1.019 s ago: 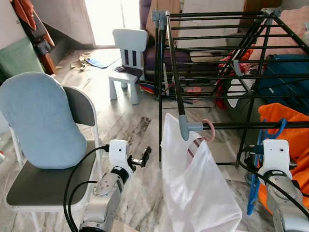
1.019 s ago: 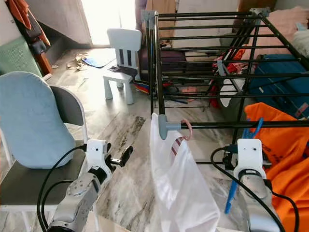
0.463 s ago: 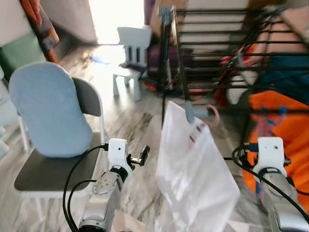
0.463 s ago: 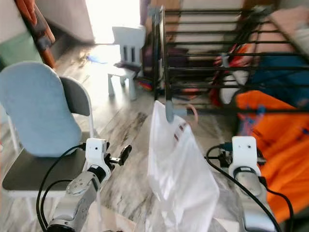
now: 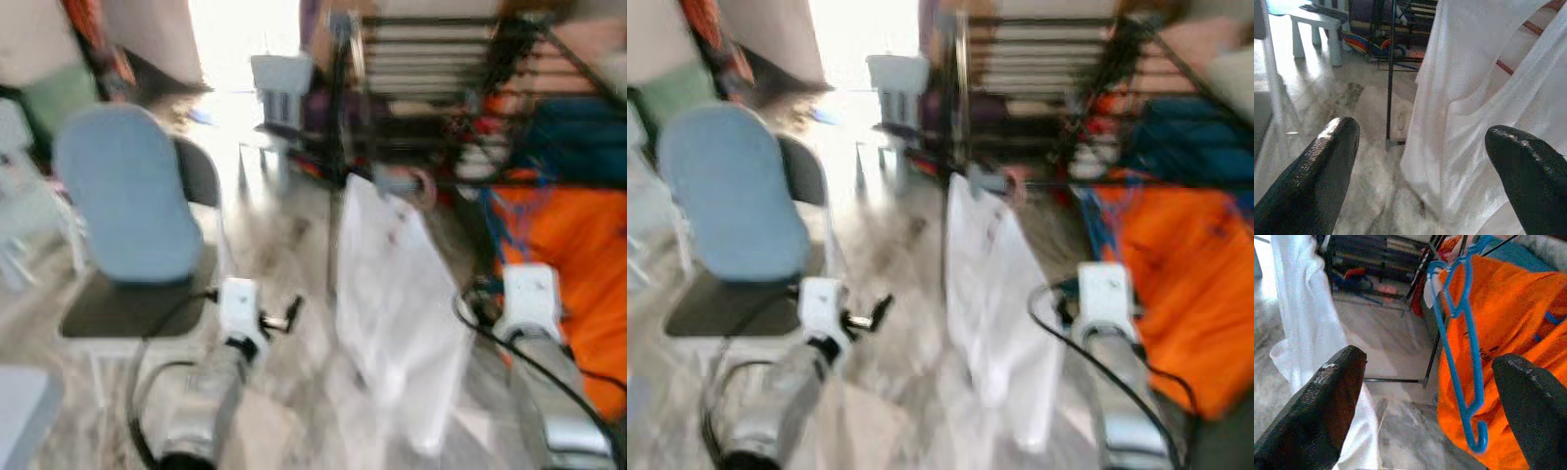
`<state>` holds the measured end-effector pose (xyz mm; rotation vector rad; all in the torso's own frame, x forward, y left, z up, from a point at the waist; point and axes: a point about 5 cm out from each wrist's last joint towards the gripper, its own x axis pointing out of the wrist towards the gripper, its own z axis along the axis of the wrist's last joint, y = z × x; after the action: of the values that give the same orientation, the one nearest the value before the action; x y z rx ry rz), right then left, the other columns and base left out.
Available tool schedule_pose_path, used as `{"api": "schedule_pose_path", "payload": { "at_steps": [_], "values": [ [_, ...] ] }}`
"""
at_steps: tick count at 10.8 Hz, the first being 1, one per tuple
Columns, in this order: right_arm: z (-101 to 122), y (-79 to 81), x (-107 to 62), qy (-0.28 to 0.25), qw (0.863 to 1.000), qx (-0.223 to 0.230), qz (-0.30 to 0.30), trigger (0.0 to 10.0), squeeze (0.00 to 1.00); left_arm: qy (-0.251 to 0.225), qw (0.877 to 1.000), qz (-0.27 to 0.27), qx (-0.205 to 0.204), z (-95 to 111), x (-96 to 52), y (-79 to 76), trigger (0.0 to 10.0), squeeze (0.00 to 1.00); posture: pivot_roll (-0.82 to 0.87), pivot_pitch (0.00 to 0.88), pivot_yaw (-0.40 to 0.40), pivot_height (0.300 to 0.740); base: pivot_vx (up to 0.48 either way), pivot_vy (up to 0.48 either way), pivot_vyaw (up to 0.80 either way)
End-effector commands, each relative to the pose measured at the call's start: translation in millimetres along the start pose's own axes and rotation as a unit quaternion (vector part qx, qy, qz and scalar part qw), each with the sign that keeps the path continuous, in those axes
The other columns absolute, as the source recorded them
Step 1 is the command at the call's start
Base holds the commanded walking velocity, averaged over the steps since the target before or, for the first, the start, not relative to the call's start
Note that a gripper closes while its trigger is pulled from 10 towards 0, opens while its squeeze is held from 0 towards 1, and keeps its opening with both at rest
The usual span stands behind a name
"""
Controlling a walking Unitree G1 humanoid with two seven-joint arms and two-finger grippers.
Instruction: Hang hanger
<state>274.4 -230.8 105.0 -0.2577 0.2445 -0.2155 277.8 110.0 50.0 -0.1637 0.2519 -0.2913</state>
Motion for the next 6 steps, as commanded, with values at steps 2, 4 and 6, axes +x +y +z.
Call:
{"api": "schedule_pose_path", "payload": {
  "at_steps": [2, 4, 6],
  "values": [
    [7.7, 15.0, 6.1, -0.02, 0.999, 0.009, 0.032, 10.0, 0.0, -0.012, 1.0, 0.002, 0.02, 6.8, 1.7, 0.0, 10.0, 0.0, -0.19, 0.0, 0.027, 0.74, -0.319, 0.0, 0.0],
    [11.1, 43.9, 10.2, -0.032, 0.995, 0.02, 0.09, 10.0, 0.0, -0.055, 0.996, 0.041, 0.054, 22.8, -3.8, 14.4, 10.0, 0.0, -0.13, 0.0, 0.005, 0.74, 0.0, 0.0, 0.0],
    [14.2, 73.5, 15.7, -0.04, 0.989, 0.023, 0.143, 10.0, 0.0, -0.081, 0.989, 0.099, 0.073, 28.6, -23.0, 32.6, 10.0, 0.0, -0.04, 0.0, -0.043, 0.74, 0.0, 0.0, 0.0]
  ]
}}
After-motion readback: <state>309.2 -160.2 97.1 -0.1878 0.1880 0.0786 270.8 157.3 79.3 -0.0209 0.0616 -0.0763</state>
